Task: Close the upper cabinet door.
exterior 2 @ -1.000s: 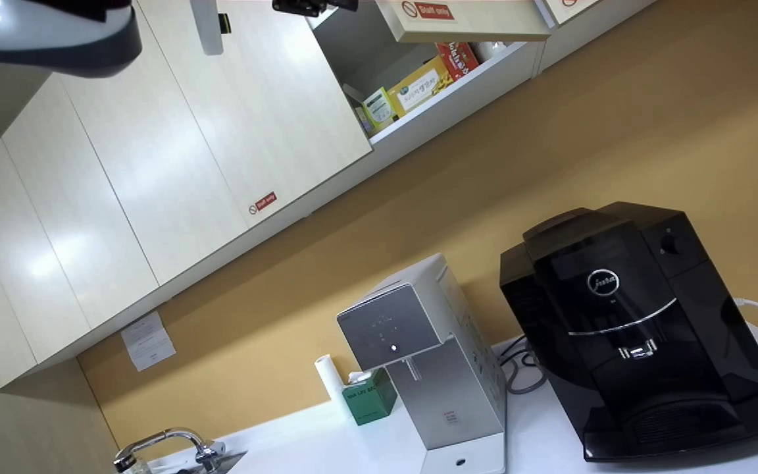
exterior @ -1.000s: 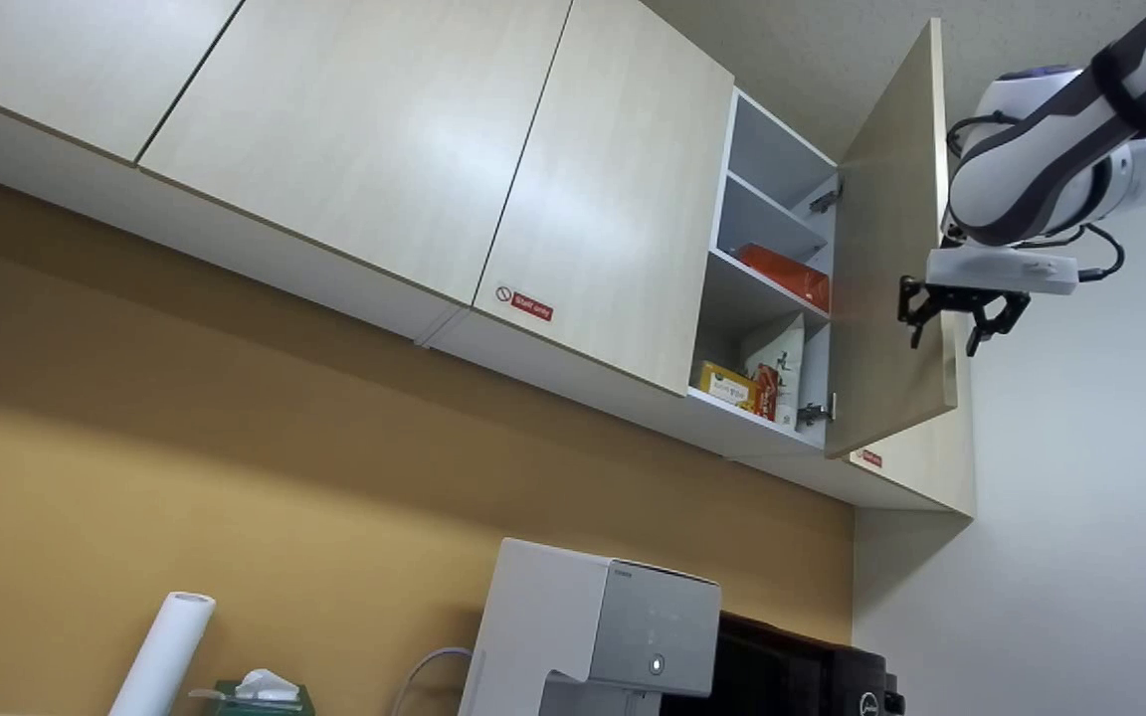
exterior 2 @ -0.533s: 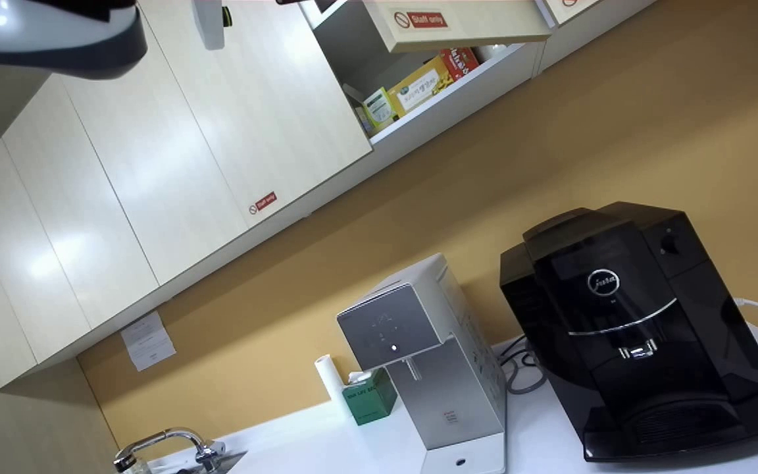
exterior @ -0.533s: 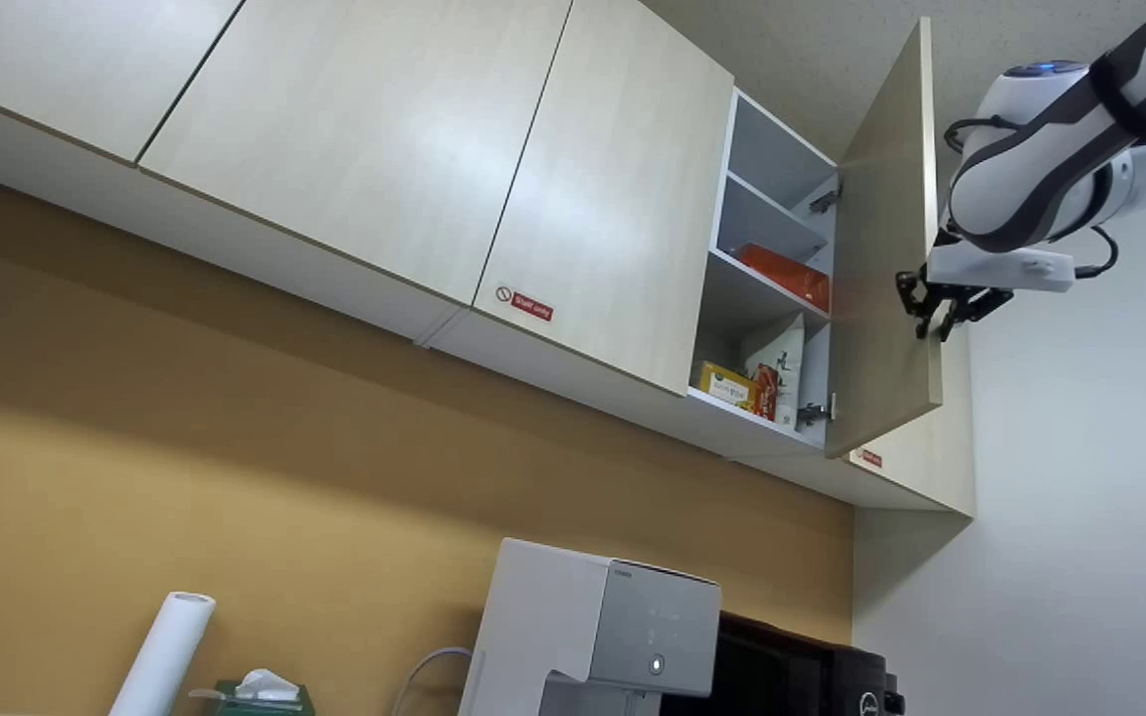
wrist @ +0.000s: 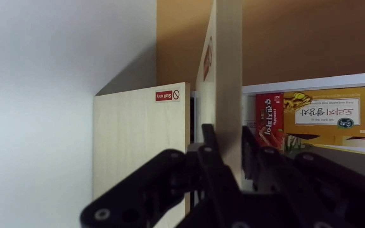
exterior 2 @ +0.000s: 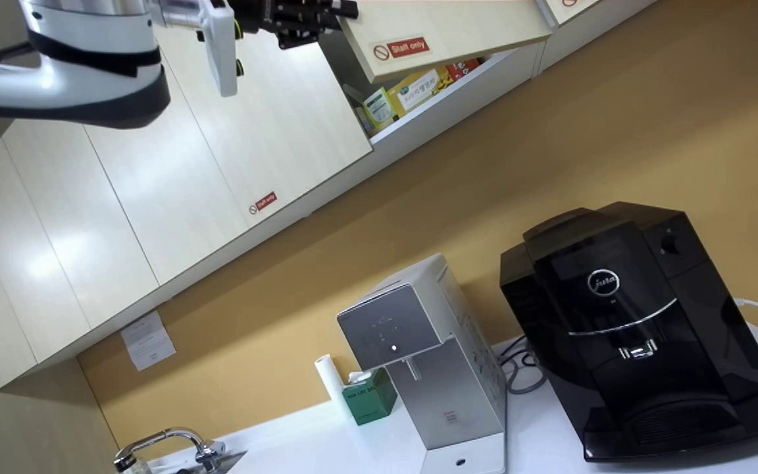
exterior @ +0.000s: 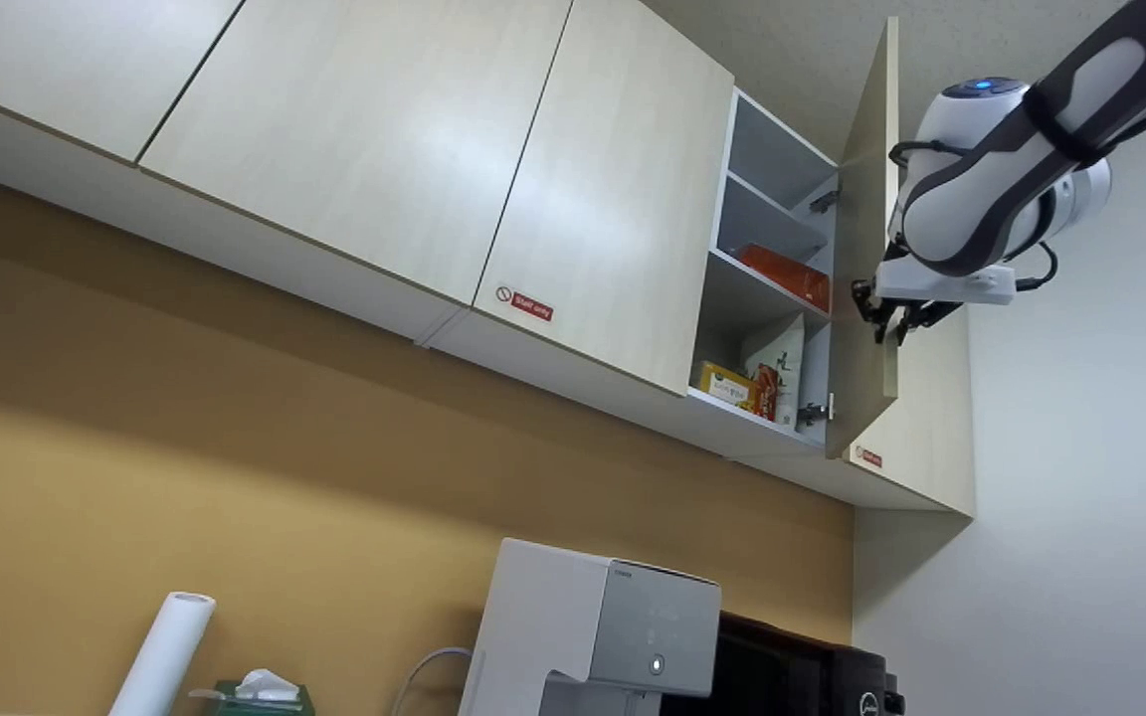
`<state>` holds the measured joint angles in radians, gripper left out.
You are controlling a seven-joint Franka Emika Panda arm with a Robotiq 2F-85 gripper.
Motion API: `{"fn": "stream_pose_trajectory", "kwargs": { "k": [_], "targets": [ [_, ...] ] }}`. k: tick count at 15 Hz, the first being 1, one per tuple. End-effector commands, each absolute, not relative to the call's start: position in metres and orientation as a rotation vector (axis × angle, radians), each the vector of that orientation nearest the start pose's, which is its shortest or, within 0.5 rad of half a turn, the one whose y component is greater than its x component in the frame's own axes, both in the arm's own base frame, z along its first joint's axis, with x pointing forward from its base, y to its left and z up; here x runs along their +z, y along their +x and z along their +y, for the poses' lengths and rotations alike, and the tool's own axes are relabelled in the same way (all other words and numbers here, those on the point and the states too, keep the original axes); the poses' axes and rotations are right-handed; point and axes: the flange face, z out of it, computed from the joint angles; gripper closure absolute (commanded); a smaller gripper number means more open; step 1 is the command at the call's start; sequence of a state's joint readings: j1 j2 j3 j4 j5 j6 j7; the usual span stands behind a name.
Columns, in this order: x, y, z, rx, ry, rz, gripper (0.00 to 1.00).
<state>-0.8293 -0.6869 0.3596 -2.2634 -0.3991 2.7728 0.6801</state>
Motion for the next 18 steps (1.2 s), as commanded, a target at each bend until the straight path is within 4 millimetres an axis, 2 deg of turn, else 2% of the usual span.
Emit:
{"fn": "stream_pose_trajectory", "kwargs": {
  "k": [1, 4, 7, 8, 12, 15, 18],
  "targets": [
    [0.708, 0.425, -0.104, -2.010, -2.598, 1.435, 1.00],
    [0.702, 0.456, -0.080, -2.050, -2.494, 1.555, 1.00],
    [0.698, 0.482, -0.060, -2.093, -2.466, 1.610, 1.00],
    [0.695, 0.490, -0.046, -2.102, -2.469, 1.612, 1.00],
    [0.688, 0.524, -0.019, -2.134, -2.480, 1.604, 1.00],
    [0.687, 0.554, -0.001, -2.148, -2.488, 1.566, 1.00],
    [0.686, 0.579, 0.010, -2.161, -2.486, 1.604, 1.00]
  ]
}}
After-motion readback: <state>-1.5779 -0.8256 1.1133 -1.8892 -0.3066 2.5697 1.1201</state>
